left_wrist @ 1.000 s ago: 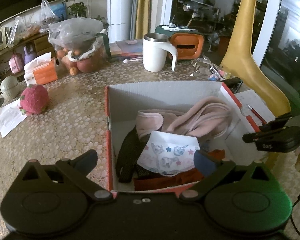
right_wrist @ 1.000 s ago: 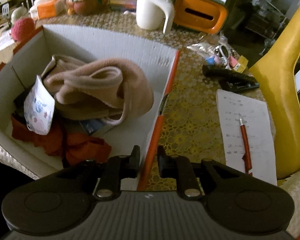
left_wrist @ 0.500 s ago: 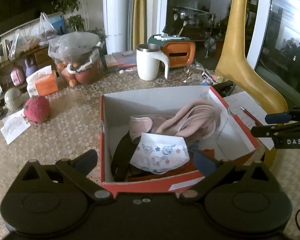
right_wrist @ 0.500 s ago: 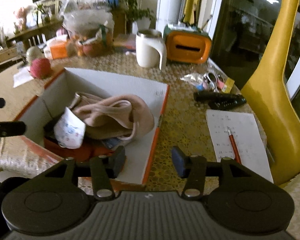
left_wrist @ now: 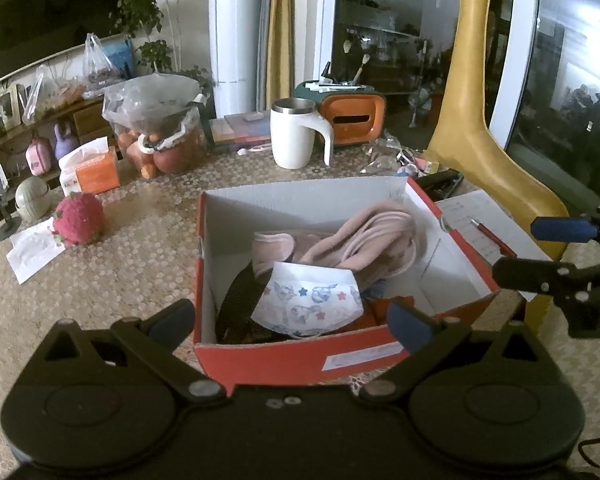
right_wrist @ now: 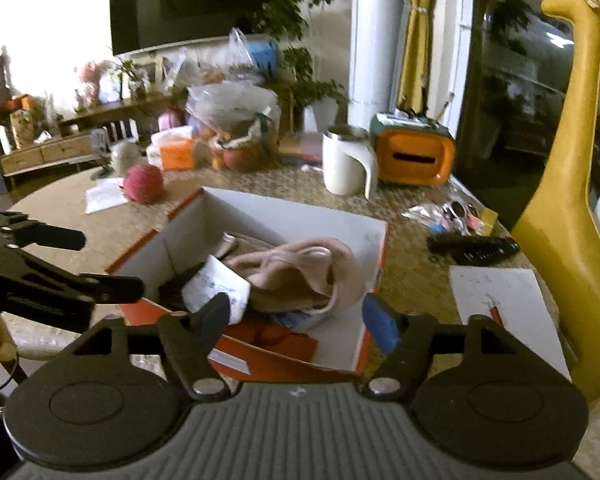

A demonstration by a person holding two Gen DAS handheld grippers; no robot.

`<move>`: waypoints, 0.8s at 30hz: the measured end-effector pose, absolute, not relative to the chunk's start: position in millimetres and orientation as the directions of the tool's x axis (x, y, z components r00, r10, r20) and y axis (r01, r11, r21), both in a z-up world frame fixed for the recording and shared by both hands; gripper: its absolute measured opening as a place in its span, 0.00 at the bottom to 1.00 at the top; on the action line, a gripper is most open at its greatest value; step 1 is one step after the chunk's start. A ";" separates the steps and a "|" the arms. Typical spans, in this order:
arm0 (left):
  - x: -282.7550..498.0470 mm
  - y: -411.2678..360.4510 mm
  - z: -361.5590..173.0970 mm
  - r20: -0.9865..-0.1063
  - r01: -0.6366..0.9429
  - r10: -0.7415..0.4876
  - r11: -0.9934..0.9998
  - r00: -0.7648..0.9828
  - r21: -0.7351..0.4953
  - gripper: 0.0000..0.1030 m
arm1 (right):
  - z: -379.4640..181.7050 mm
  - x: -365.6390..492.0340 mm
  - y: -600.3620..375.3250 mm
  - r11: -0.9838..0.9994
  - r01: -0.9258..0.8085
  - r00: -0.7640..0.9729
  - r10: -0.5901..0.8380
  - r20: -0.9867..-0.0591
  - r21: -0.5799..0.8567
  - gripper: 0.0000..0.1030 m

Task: Organize objects

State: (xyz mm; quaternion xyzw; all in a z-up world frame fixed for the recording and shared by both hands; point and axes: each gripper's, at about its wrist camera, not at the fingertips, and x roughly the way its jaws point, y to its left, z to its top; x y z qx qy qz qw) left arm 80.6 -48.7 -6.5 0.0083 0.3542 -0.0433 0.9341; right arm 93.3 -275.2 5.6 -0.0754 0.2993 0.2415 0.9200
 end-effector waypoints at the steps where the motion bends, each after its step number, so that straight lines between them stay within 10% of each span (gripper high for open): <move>1: 79.9 -49.0 -6.4 -0.661 0.088 -0.078 0.996 0.746 -0.017 0.99 | 5.4 91.8 -274.7 0.870 -0.493 0.705 0.404 -0.583 0.006 0.77; 24: 76.7 -48.1 -13.4 -0.662 0.099 -0.094 0.995 0.743 -0.030 0.99 | -3.5 82.1 -281.2 0.879 -0.471 0.709 0.428 -0.560 0.076 0.85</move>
